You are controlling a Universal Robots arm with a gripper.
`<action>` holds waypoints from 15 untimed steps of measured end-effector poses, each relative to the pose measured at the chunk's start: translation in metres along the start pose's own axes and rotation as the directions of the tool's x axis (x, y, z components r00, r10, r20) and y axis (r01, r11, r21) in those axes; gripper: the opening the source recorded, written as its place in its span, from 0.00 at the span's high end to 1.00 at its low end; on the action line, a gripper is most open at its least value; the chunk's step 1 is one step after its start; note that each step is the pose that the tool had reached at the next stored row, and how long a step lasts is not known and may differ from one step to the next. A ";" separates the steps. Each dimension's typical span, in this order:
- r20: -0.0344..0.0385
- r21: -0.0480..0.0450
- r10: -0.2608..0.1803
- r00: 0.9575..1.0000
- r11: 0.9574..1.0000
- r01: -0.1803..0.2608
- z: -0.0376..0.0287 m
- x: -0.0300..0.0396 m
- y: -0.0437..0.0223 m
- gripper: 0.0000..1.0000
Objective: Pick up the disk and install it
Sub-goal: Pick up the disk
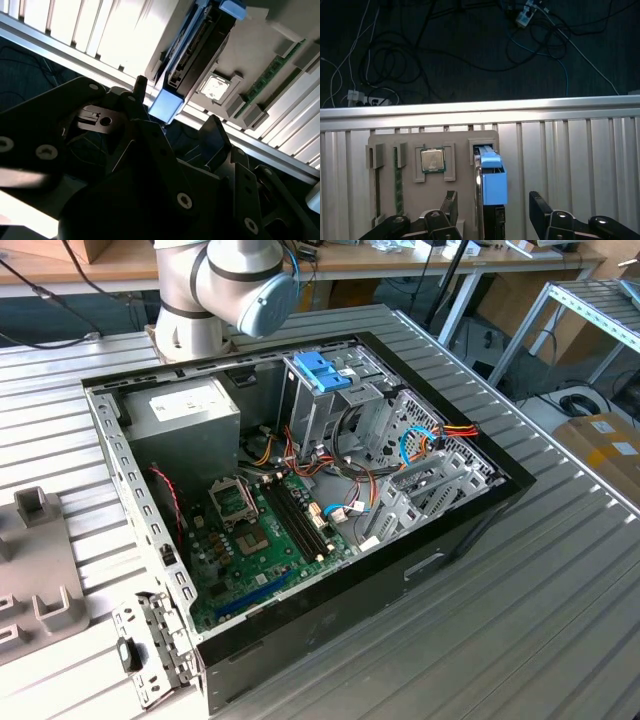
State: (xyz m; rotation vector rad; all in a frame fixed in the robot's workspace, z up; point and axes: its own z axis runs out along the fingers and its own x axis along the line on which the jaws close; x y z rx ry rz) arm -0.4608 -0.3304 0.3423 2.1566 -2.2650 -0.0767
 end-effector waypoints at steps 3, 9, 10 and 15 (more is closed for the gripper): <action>0.000 0.000 0.000 1.000 1.000 0.000 0.0020 -0.0014 0.0006 0.33; 0.000 0.000 0.000 1.000 1.000 0.000 0.0063 -0.0032 0.0030 0.33; 0.000 0.000 0.000 1.000 1.000 0.000 0.0074 -0.0031 0.0031 0.33; 0.000 0.000 0.000 1.000 1.000 0.000 0.0118 -0.0030 0.0035 0.33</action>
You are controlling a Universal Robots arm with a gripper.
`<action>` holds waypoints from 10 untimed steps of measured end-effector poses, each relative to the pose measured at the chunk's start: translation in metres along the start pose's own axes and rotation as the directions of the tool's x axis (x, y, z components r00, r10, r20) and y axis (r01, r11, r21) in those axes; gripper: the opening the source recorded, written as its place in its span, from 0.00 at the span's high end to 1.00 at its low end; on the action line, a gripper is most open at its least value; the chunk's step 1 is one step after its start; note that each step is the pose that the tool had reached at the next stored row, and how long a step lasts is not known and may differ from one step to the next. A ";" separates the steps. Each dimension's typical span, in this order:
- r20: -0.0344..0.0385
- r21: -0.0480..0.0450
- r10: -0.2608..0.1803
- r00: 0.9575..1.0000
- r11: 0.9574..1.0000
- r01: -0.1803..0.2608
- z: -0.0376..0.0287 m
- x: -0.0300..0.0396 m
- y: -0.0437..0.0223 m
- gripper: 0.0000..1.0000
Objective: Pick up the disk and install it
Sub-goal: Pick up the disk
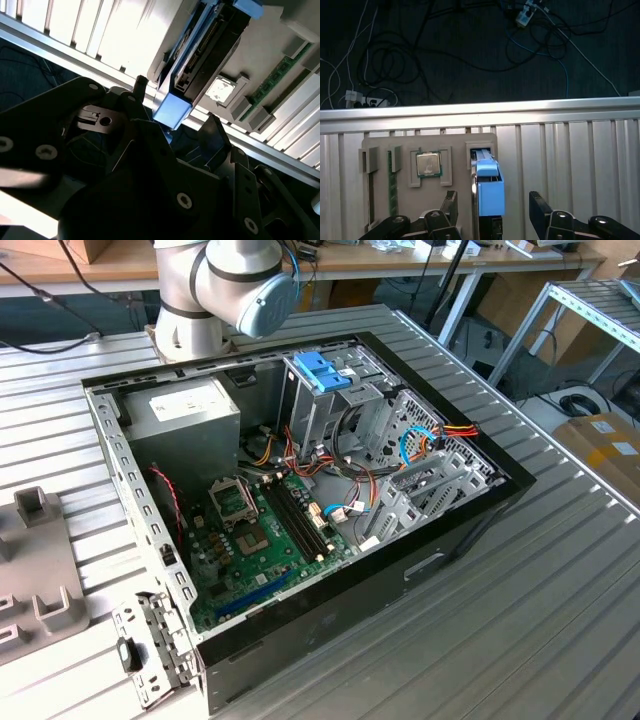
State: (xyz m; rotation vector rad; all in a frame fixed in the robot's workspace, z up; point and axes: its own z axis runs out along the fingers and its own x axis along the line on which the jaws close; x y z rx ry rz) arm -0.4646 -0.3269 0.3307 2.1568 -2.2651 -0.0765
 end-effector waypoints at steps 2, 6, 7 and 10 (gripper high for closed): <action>0.000 0.000 0.000 1.000 1.000 0.000 0.0016 0.0002 0.0002 0.33; 0.000 0.000 0.000 1.000 1.000 0.000 0.0047 0.0009 0.0001 0.33; 0.000 0.000 0.000 1.000 1.000 0.000 0.0058 0.0011 0.0002 0.33; 0.000 0.000 0.000 1.000 1.000 0.000 0.0072 0.0012 0.0001 0.33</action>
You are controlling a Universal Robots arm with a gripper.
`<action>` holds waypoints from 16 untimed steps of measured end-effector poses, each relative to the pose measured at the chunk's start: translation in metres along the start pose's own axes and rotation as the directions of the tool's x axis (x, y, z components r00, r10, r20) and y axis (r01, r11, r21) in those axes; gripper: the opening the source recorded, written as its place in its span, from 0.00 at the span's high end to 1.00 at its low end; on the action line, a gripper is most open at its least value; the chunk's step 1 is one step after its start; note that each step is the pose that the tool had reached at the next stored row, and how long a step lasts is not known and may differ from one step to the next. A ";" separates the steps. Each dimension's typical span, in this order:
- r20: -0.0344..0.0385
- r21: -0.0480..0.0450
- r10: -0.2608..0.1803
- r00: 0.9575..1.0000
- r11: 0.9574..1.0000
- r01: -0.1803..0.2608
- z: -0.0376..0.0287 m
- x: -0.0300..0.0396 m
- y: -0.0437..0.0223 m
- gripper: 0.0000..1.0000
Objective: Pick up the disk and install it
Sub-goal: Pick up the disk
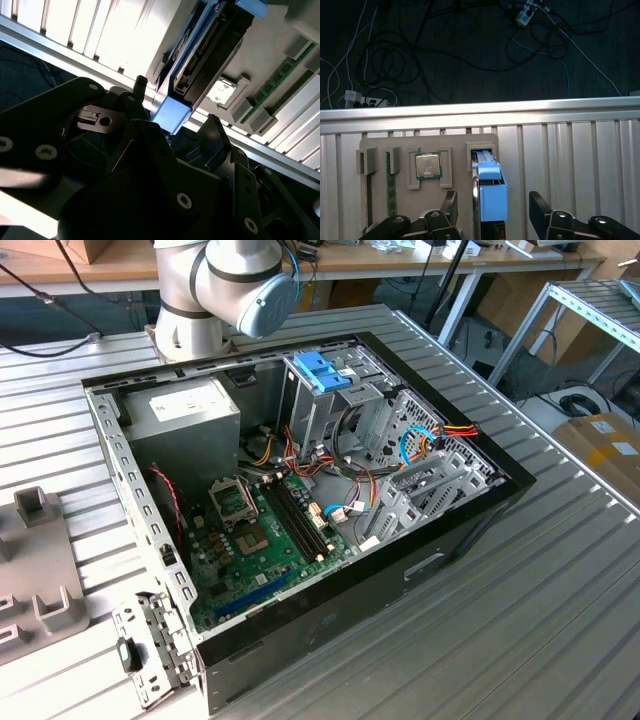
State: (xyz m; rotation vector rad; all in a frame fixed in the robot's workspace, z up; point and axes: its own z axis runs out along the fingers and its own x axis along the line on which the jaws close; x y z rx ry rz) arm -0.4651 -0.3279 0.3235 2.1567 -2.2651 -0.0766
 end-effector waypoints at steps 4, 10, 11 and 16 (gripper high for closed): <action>0.000 0.000 0.000 1.000 1.000 0.000 0.0015 0.0001 -0.0001 0.33; 0.000 0.000 0.000 1.000 1.000 0.000 0.0038 0.0001 -0.0001 0.33; 0.000 0.000 0.000 1.000 1.000 0.000 0.0043 0.0001 -0.0001 0.33; 0.000 0.000 0.000 1.000 1.000 0.000 0.0060 0.0002 0.0000 0.33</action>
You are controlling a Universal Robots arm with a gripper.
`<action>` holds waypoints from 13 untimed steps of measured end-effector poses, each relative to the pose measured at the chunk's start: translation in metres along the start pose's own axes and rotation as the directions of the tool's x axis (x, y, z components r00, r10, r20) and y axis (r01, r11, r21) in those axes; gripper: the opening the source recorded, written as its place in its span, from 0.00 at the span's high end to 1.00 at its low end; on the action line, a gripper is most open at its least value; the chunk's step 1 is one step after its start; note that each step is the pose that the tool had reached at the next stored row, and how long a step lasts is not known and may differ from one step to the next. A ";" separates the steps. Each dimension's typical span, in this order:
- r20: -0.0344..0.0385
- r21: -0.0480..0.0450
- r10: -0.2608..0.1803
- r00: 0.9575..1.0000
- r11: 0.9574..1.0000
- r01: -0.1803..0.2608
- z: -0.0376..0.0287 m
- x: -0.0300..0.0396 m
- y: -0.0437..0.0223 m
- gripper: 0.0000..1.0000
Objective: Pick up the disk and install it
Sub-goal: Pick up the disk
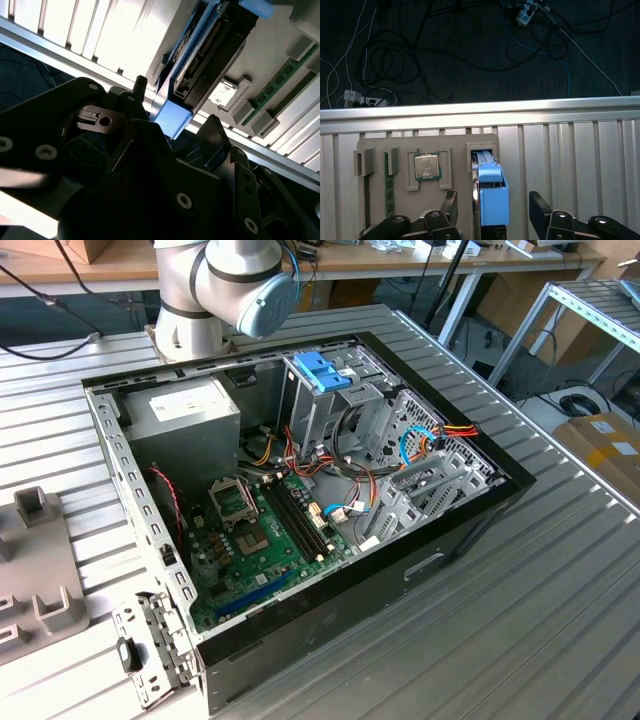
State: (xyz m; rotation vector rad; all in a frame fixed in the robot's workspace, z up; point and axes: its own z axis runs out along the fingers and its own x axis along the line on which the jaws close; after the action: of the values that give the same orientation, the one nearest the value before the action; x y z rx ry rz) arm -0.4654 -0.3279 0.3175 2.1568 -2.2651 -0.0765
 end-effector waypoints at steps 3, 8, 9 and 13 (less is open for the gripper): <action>0.000 0.000 0.000 1.000 1.000 0.000 0.0011 0.0001 0.0001 0.33; 0.000 0.000 0.000 1.000 1.000 0.000 0.0033 0.0001 0.0004 0.33; 0.000 0.000 0.000 1.000 1.000 0.000 0.0036 0.0001 0.0004 0.33; 0.000 0.000 0.000 1.000 1.000 0.000 0.0052 0.0002 0.0006 0.33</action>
State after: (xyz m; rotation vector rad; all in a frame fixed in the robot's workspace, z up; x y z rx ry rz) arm -0.4662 -0.3279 0.3124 2.1568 -2.2652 -0.0765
